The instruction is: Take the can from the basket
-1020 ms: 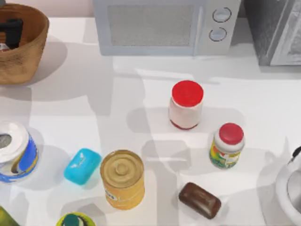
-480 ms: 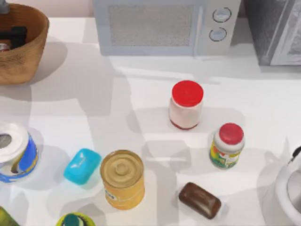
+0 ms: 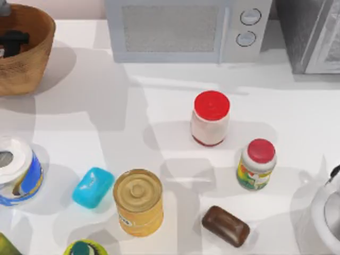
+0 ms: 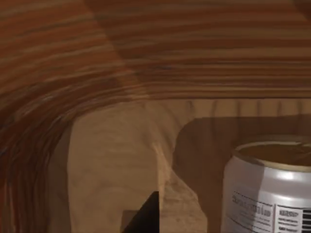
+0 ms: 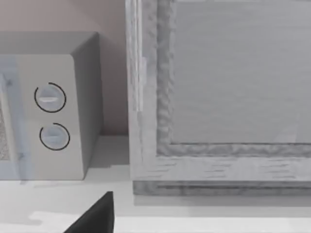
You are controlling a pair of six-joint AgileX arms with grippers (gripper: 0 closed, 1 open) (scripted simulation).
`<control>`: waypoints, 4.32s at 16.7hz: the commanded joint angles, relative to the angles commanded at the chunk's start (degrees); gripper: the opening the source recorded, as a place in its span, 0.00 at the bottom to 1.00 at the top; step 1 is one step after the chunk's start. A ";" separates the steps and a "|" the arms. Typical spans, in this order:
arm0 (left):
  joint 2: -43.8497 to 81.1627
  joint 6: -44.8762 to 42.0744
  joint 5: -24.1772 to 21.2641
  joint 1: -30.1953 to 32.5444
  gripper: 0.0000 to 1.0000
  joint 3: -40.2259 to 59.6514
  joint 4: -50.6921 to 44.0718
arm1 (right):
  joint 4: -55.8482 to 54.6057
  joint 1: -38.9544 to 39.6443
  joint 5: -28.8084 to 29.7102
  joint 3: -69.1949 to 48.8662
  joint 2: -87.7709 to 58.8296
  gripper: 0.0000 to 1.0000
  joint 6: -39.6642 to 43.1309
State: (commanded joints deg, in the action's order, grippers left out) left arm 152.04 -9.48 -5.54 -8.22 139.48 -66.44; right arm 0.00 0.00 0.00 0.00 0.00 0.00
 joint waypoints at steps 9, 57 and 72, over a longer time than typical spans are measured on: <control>0.00 0.00 0.00 0.00 0.00 0.00 0.00 | 0.00 0.00 0.00 0.00 0.00 1.00 0.00; -145.91 9.11 1.50 9.01 0.00 -135.96 71.05 | 0.00 0.00 0.00 0.00 0.00 1.00 0.00; -57.98 7.46 -45.92 21.26 0.00 -98.44 122.17 | 0.00 0.00 0.00 0.00 0.00 1.00 0.00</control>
State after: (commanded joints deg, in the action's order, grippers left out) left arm 94.06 -2.02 -51.46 13.04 41.04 55.73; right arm 0.00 0.00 0.00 0.00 0.00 0.00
